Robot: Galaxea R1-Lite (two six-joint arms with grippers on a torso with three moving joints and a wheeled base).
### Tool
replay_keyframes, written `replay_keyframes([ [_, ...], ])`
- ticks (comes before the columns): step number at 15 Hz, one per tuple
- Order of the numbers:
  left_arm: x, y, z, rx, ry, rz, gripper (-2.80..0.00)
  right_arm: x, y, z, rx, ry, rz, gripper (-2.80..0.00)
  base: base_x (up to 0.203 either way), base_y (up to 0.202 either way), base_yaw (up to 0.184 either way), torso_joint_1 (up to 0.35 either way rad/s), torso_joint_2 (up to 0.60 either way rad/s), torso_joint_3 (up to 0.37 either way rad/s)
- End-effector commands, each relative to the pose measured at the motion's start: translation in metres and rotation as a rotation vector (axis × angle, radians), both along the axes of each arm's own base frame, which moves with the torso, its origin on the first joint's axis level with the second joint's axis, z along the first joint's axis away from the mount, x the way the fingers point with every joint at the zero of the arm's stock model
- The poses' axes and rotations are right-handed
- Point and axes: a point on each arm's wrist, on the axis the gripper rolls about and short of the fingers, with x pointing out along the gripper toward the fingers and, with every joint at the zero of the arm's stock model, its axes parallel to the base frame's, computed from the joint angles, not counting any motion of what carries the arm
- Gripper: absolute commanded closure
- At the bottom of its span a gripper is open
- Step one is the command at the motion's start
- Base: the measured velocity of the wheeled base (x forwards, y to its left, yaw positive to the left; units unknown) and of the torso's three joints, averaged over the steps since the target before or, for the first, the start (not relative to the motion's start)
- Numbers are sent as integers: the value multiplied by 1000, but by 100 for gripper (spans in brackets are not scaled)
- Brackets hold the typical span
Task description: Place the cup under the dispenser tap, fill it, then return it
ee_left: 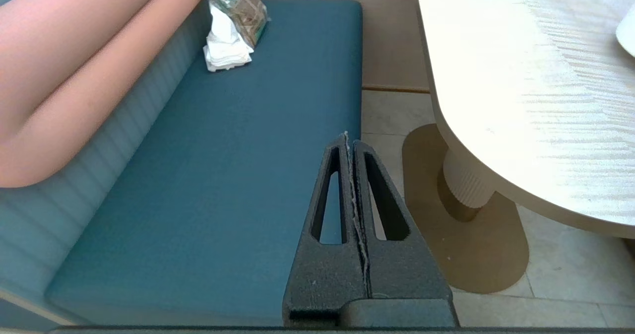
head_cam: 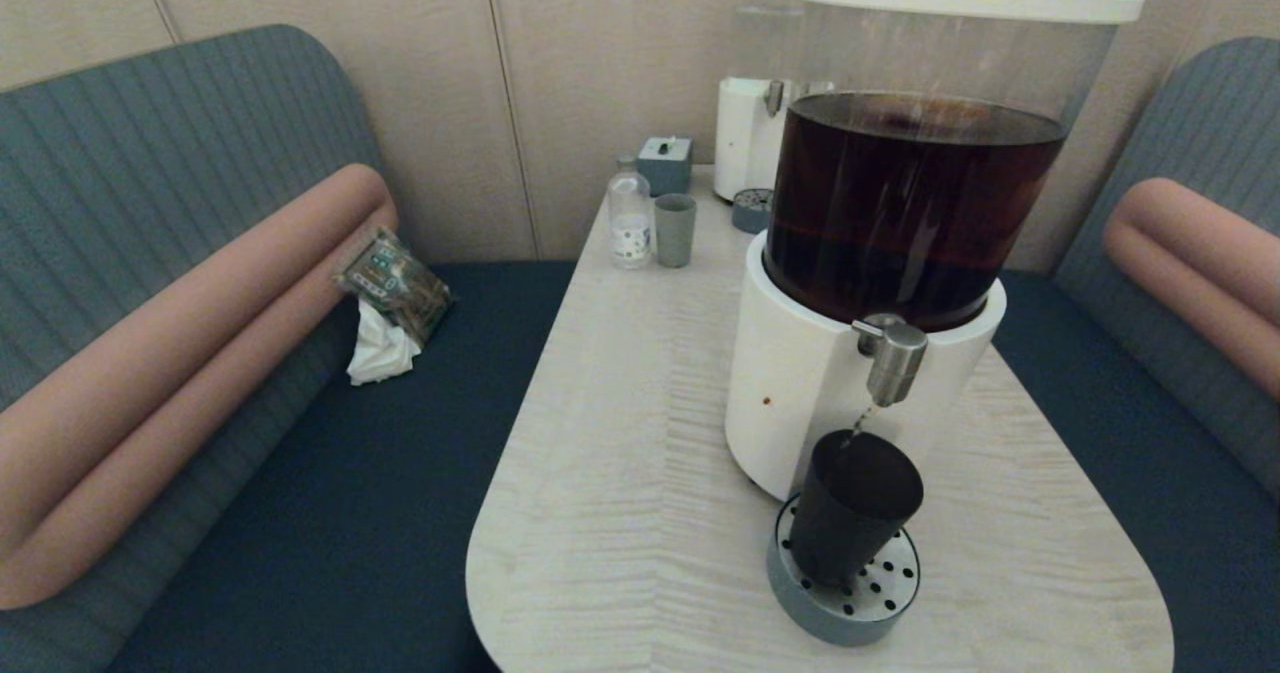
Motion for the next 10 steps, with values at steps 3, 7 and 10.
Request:
replay_keyframes([
  [3, 0, 0, 0, -1, 1, 0, 0, -8, -1, -5, 47, -36, -79, 0, 0, 0, 0, 0, 0, 0],
  [7, 0, 0, 0, -1, 1, 2, 0, -20, 5, -9, 39, -90, -130, 0, 0, 0, 0, 0, 0, 0],
  [10, 0, 0, 0, -1, 3, 0, 0, -41, 6, -27, 25, -135, -92, 0, 0, 0, 0, 0, 0, 0],
])
